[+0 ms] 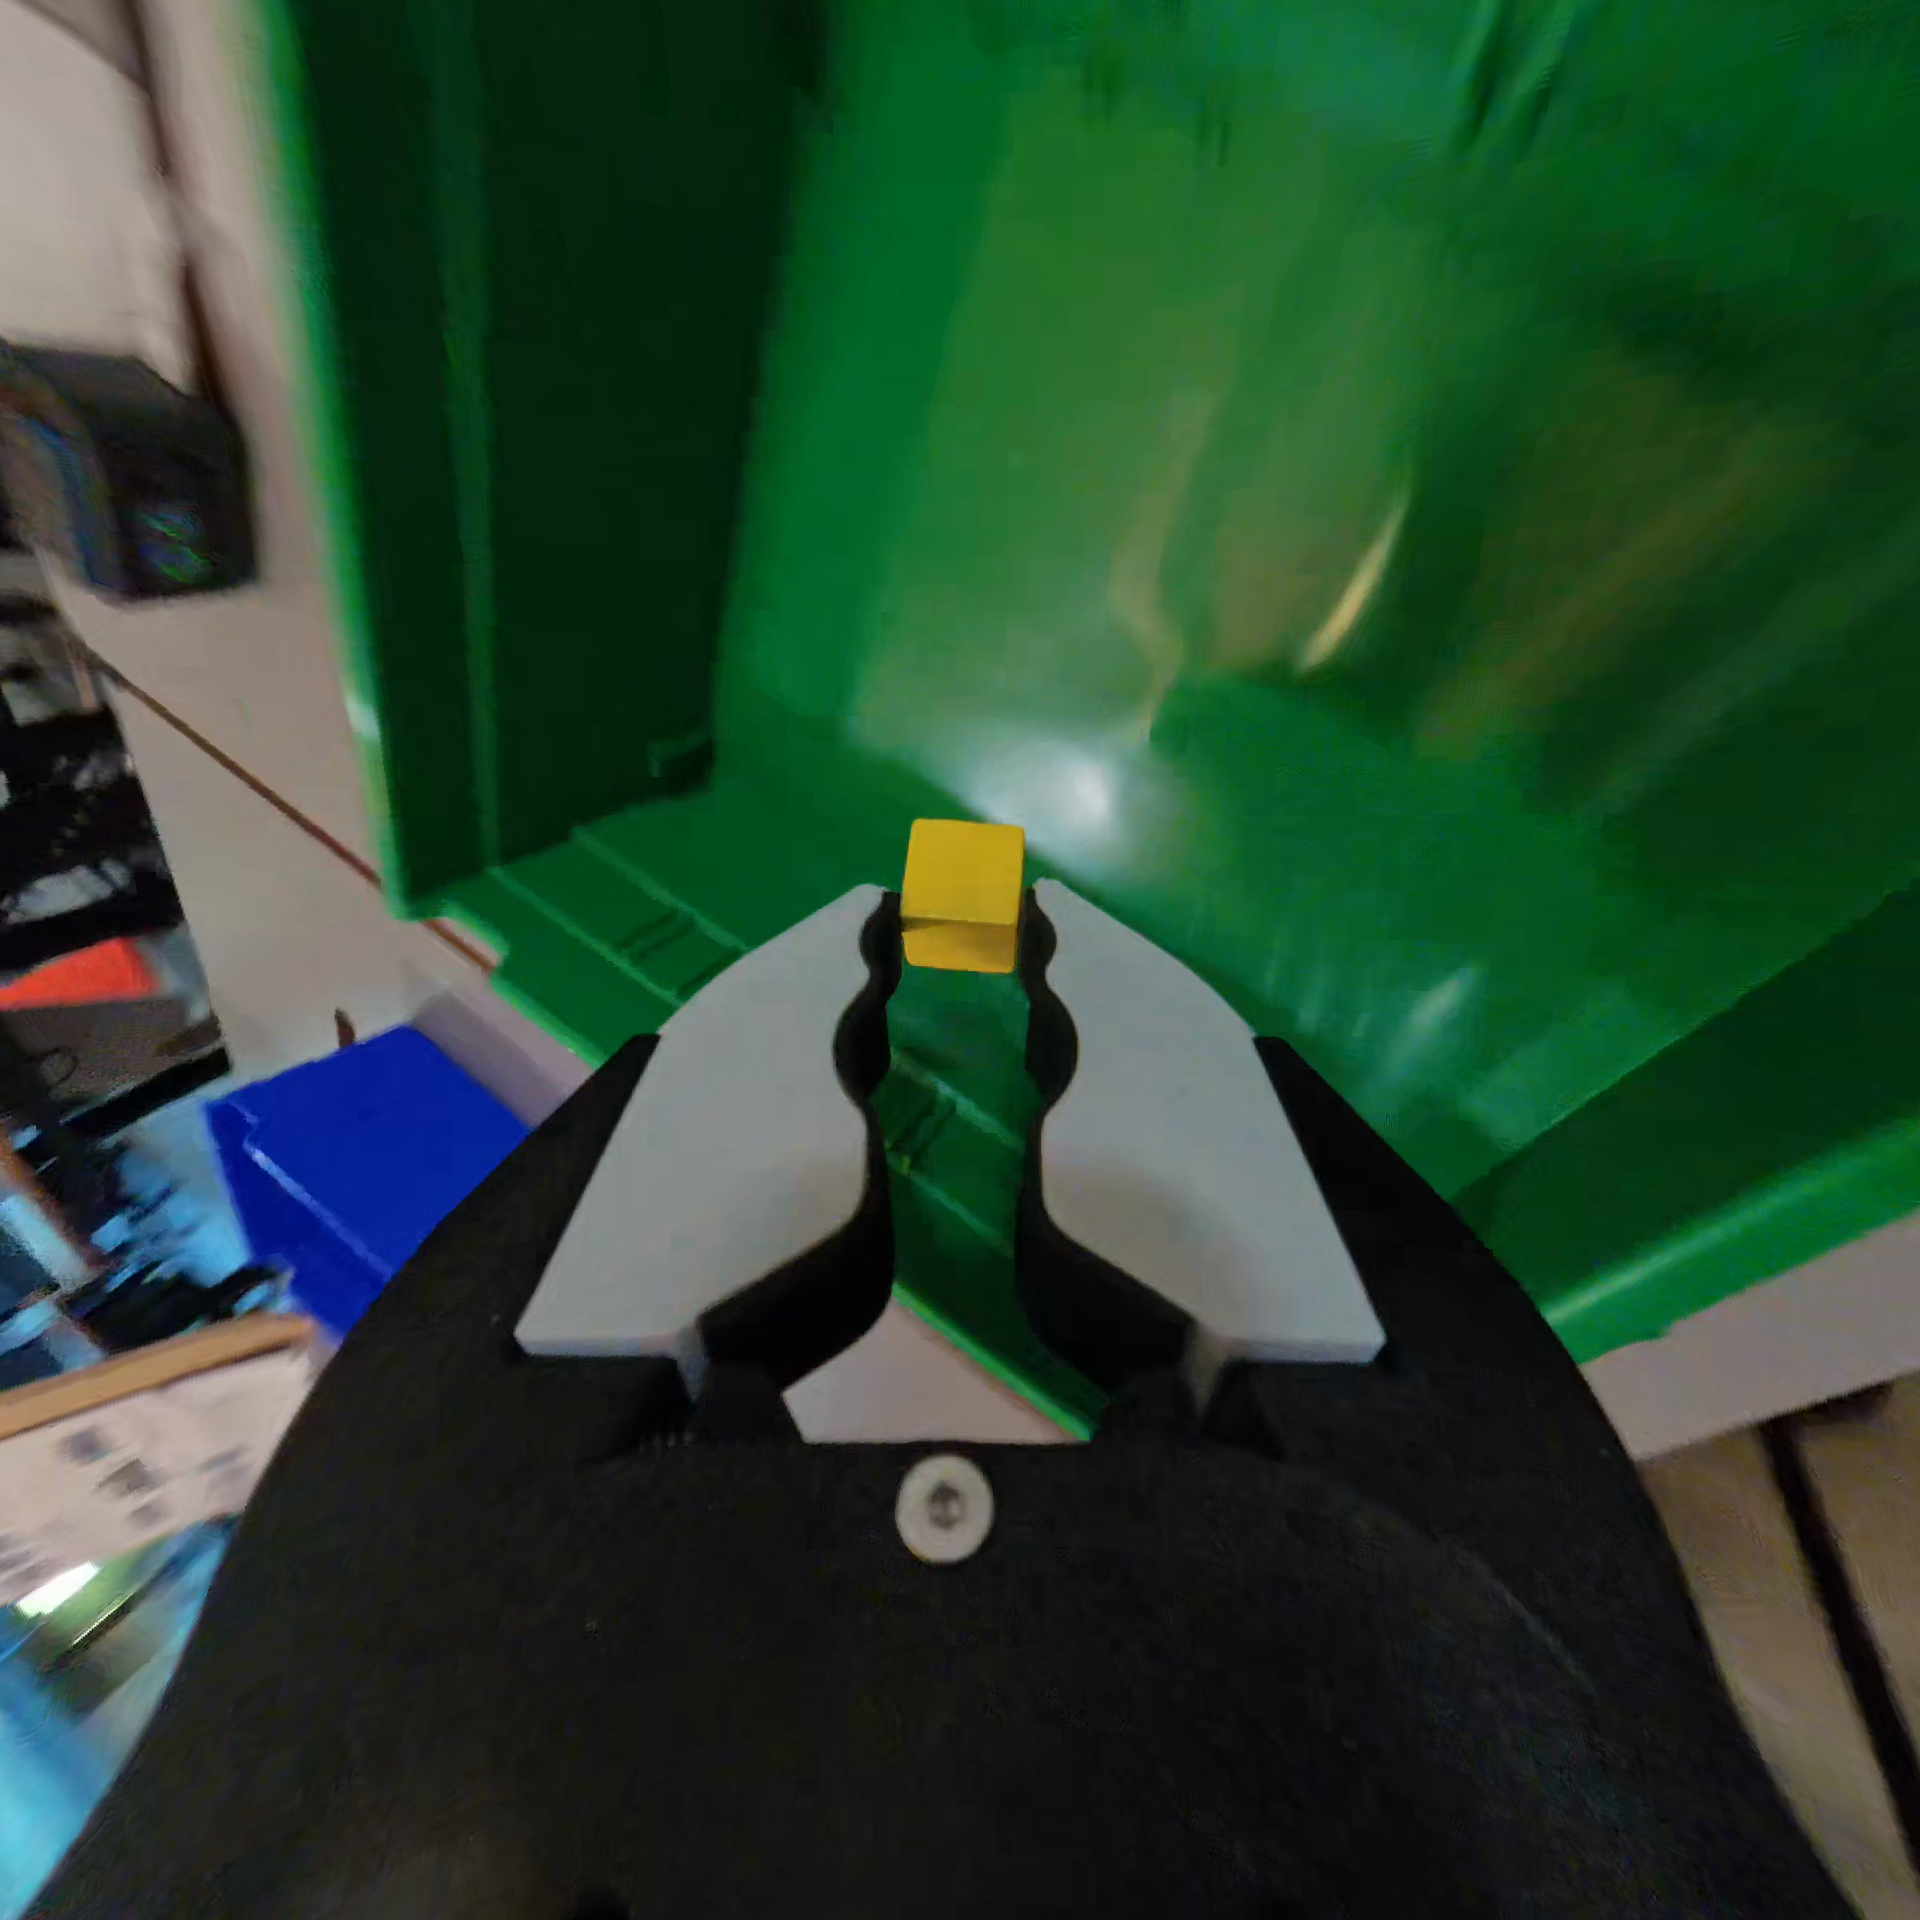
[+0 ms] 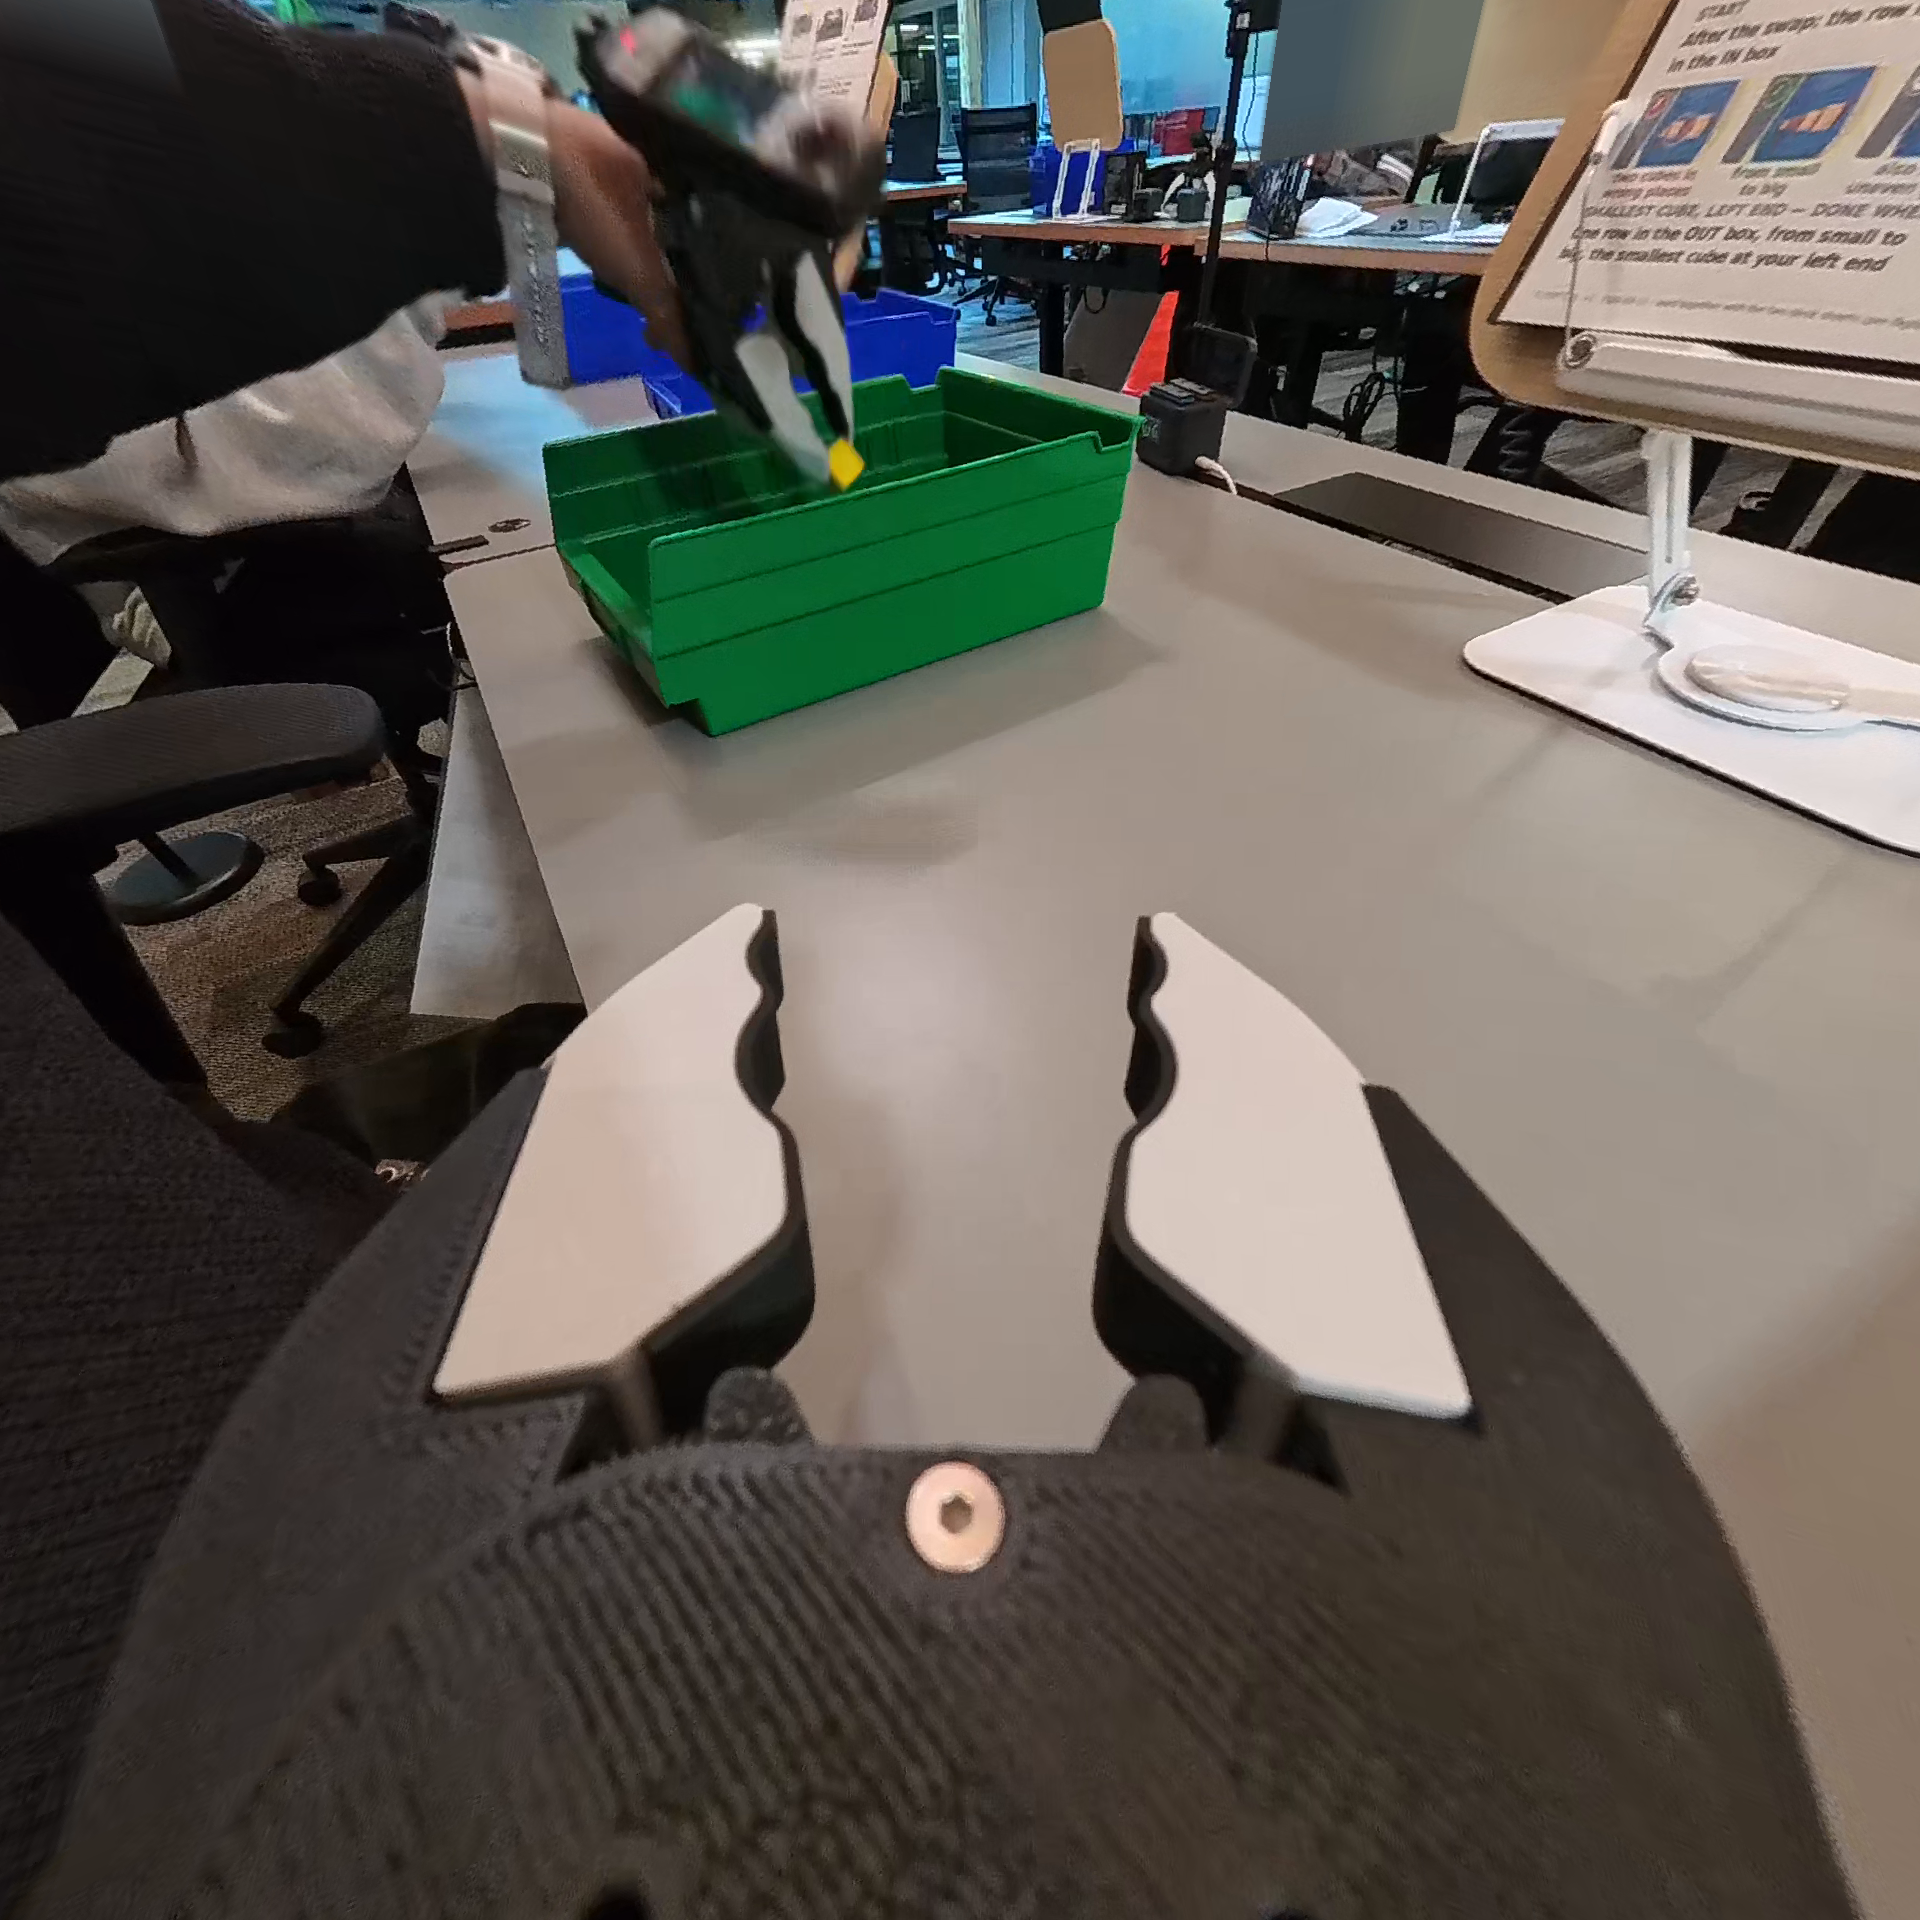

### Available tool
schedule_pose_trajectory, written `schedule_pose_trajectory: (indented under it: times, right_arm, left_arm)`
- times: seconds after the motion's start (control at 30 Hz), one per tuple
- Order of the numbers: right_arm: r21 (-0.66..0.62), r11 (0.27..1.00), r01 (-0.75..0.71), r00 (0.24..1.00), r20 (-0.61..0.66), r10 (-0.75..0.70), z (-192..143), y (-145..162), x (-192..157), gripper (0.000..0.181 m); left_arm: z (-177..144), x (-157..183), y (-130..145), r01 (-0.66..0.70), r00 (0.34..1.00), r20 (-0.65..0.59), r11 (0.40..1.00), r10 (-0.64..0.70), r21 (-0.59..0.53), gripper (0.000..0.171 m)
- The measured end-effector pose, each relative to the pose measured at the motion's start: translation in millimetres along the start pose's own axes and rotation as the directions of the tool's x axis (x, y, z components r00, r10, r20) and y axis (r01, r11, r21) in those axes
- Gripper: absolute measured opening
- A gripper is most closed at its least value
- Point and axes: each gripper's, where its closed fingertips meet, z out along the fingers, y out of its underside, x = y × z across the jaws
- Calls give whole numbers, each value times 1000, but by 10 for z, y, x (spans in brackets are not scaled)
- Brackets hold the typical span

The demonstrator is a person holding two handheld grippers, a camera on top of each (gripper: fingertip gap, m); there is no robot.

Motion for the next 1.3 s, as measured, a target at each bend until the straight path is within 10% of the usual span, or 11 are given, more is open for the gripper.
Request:
schedule_pose_trajectory:
  times: [0.1,0.2,0.37,0.53,0.7,0.87,1.3]
  right_arm:
    - [6,1000,-13,1000,16,13,26,-4,-42,64]
    - [31,999,-41,998,40,40,50,-41,-99,62]
    - [118,986,-120,989,105,108,40,-213,-254,60]
    - [142,957,-254,948,232,218,13,-300,-447,54]
    - [64,849,-525,803,369,469,65,-194,-491,43]
    - [-148,790,-595,681,430,593,161,93,-547,46]
    - [-281,832,-478,729,401,555,262,376,-671,34]
  left_arm:
    - [-633,100,-583,158,987,-70,913,-142,376,22]
    - [-1367,438,-1178,317,947,-262,669,-186,672,22]
    - [-2008,1363,-1902,626,751,-659,368,-46,687,22]
    - [-1914,2298,-2359,817,437,-890,357,129,453,22]
    - [-1666,2816,-2496,850,274,-944,413,181,326,22]
    - [-1573,2972,-2434,806,297,-932,469,207,361,22]
    - [-1391,3053,-2410,783,284,-935,513,211,353,22]
